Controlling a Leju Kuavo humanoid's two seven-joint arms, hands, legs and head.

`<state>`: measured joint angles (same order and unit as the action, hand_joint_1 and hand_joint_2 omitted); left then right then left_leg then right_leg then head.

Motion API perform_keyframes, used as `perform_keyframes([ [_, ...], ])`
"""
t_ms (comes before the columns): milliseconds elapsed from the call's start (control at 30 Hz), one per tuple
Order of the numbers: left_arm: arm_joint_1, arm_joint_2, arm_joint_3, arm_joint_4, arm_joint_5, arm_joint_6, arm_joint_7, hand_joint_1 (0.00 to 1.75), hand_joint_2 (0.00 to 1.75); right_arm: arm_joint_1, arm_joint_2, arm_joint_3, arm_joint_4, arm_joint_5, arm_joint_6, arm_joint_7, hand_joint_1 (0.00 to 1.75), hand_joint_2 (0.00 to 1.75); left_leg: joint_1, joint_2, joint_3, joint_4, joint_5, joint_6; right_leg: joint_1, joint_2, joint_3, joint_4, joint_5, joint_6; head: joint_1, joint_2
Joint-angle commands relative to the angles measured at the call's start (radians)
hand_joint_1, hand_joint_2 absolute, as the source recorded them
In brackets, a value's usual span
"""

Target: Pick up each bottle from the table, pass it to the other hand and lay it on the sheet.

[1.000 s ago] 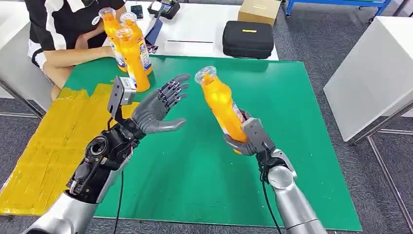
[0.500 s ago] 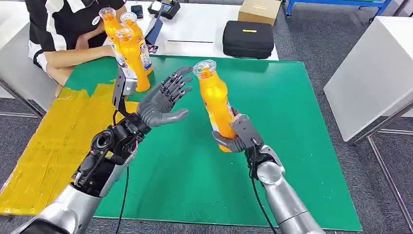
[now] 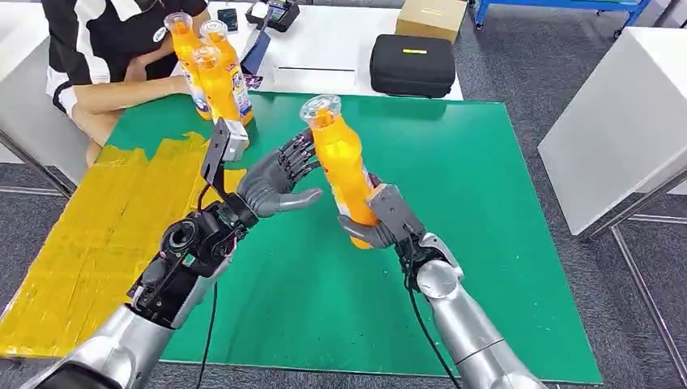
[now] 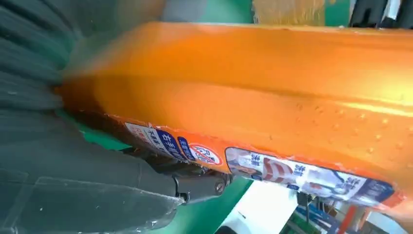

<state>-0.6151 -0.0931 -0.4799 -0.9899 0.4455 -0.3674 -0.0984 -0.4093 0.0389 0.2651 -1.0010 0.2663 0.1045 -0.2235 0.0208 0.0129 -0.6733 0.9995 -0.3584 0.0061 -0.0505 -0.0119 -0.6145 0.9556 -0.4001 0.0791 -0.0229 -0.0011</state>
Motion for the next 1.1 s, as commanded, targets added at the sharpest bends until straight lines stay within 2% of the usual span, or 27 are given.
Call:
perform_keyframes([
  [33, -0.03, 0.014, -0.007, 0.103, 0.008, 0.002, -0.001, 0.0, 1.75, -0.062, 0.013, 0.032, 0.08, -0.005, -0.005, -0.004, 1.75, 1.75, 0.0, 0.002, 0.008, 0.001, -0.005, 0.0, 0.001, 0.003, 0.007, 0.002, -0.003, -0.007, 0.0, 0.0],
  [100, -0.034, 0.009, -0.005, 0.116, 0.005, 0.004, -0.012, 0.0, 1.75, -0.073, 0.016, 0.049, 0.113, -0.001, -0.007, -0.005, 1.75, 1.75, 0.0, 0.001, 0.004, 0.0, -0.002, 0.0, 0.0, 0.002, 0.003, 0.0, -0.001, -0.004, 0.0, 0.0],
  [300, -0.036, 0.006, -0.004, 0.12, 0.004, 0.007, -0.012, 0.0, 1.75, -0.079, 0.021, 0.077, 0.135, 0.011, 0.001, -0.008, 1.75, 1.75, 0.0, 0.002, 0.007, 0.001, -0.004, 0.0, 0.001, 0.003, 0.006, 0.001, -0.003, -0.006, 0.0, 0.0],
  [367, -0.039, 0.005, -0.003, 0.127, 0.007, 0.004, -0.011, 0.0, 1.75, -0.088, 0.022, 0.1, 0.15, 0.01, 0.034, -0.012, 1.75, 1.75, 0.0, 0.001, 0.004, 0.0, -0.002, 0.0, 0.001, 0.002, 0.003, 0.0, -0.001, -0.004, 0.0, 0.0],
  [433, -0.043, 0.002, -0.002, 0.136, 0.007, 0.001, -0.013, 0.0, 1.75, -0.092, 0.024, 0.124, 0.163, -0.001, 0.073, -0.027, 1.75, 1.75, 0.0, 0.002, 0.009, 0.002, -0.005, 0.0, 0.001, 0.004, 0.008, 0.002, -0.004, -0.008, 0.0, 0.0],
  [500, -0.044, 0.0, -0.002, 0.14, 0.007, 0.001, -0.014, 0.0, 1.75, -0.092, 0.027, 0.134, 0.169, -0.014, 0.1, -0.036, 1.75, 1.75, 0.0, 0.001, 0.005, 0.0, -0.002, 0.0, 0.0, 0.002, 0.004, 0.0, -0.001, -0.004, 0.0, 0.0],
  [633, -0.049, -0.004, -0.003, 0.15, 0.007, 0.006, -0.019, 0.0, 1.75, -0.1, 0.03, 0.174, 0.173, -0.039, 0.155, -0.066, 1.75, 1.75, 0.001, 0.001, 0.006, 0.001, -0.003, 0.0, 0.001, 0.003, 0.005, 0.001, -0.002, -0.006, 0.0, 0.0],
  [900, -0.052, -0.005, -0.004, 0.153, 0.008, 0.007, -0.019, 0.0, 1.75, -0.102, 0.033, 0.18, 0.172, -0.04, 0.153, -0.065, 1.75, 1.75, 0.0, 0.001, 0.002, 0.0, -0.001, 0.0, 0.001, 0.001, 0.002, 0.0, -0.001, -0.003, 0.0, 0.0],
  [967, -0.052, -0.005, -0.004, 0.153, 0.008, 0.007, -0.019, 0.0, 1.75, -0.102, 0.033, 0.18, 0.172, -0.04, 0.153, -0.065, 1.75, 1.75, 0.0, 0.001, 0.008, 0.002, -0.005, 0.0, 0.001, 0.003, 0.007, 0.002, -0.004, -0.008, 0.0, 0.0],
  [1000, -0.052, -0.005, -0.004, 0.153, 0.008, 0.007, -0.019, 0.0, 1.75, -0.102, 0.033, 0.18, 0.172, -0.04, 0.153, -0.065, 1.75, 1.75, 0.0, 0.0, 0.004, 0.001, -0.002, 0.0, 0.001, 0.001, 0.004, 0.001, -0.002, -0.005, 0.0, 0.0],
  [1100, -0.054, -0.005, -0.004, 0.159, 0.01, 0.012, -0.019, 0.0, 1.75, -0.108, 0.033, 0.196, 0.17, -0.048, 0.163, -0.067, 1.75, 1.75, 0.001, 0.0, 0.008, 0.002, -0.005, 0.0, 0.001, 0.002, 0.007, 0.002, -0.004, -0.008, 0.0, 0.0],
])
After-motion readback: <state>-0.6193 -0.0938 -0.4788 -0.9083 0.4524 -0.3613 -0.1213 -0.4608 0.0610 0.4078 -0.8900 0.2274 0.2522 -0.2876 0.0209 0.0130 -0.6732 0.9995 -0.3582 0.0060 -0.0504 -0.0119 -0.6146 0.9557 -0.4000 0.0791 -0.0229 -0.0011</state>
